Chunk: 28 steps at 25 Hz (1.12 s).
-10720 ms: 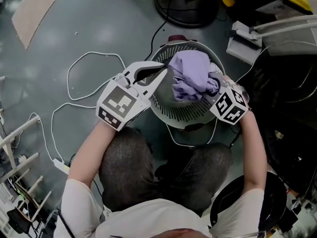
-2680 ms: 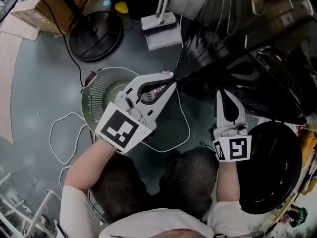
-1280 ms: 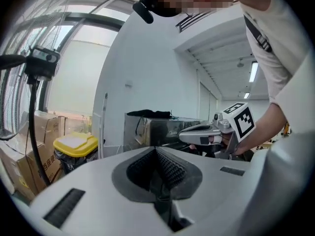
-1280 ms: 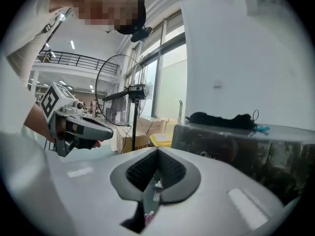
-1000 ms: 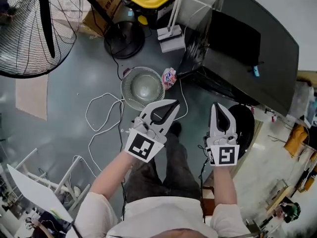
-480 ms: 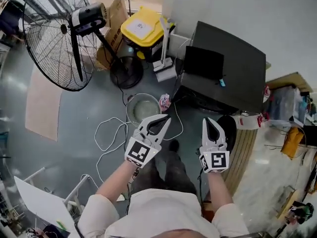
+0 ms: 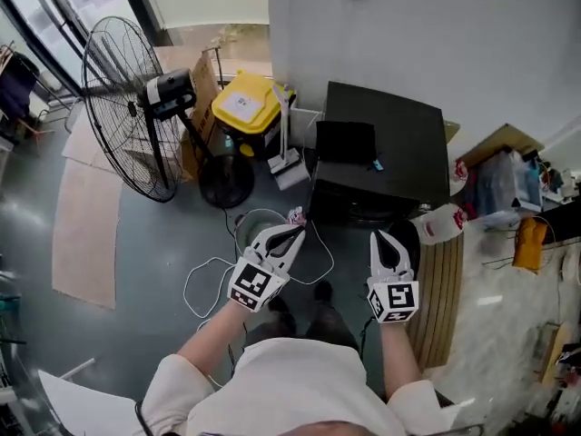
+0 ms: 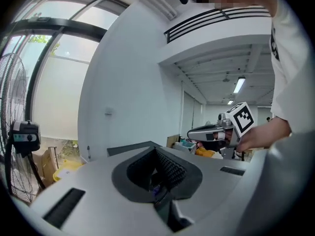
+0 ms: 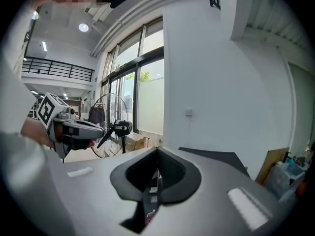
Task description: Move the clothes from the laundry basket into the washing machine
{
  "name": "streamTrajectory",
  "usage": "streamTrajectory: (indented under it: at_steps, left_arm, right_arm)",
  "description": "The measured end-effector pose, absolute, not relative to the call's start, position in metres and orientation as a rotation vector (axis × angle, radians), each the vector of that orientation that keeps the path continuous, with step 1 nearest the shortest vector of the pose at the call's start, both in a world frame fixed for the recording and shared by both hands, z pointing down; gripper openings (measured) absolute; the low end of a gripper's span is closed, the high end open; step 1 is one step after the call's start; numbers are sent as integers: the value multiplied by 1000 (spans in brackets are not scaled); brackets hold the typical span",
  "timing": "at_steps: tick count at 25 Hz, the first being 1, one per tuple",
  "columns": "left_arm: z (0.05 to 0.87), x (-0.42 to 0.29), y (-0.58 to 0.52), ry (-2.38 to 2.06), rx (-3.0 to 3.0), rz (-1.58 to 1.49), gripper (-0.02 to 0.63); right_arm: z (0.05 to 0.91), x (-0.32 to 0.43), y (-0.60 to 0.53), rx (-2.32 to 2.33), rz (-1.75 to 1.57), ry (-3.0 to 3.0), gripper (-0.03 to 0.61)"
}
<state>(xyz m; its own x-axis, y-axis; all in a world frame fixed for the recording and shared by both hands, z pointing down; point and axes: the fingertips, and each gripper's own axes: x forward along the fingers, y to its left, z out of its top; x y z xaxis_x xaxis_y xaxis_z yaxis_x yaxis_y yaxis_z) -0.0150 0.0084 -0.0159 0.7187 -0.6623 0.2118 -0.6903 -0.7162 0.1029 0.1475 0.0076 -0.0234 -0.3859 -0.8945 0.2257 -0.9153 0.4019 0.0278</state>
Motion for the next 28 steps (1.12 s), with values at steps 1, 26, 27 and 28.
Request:
streamTrajectory:
  at_steps: [1,26,27,28]
  left_arm:
    - [-22,-16,15,-1080,2757,236,6]
    - [-83,-2,59,-1073,2759,127,6]
    - [-85,2,59,-1084,2756,126,6]
    - [-86,5,59,-1095,2752,127,6]
  right_arm:
    - [-28,147,15,1615,140,-2446,11]
    - [-83,200,89,1729,85,-2406,11]
    - [-85,206,90,1726,86,-2409,11]
    - [-87,211,90,1722,84,-2414,11]
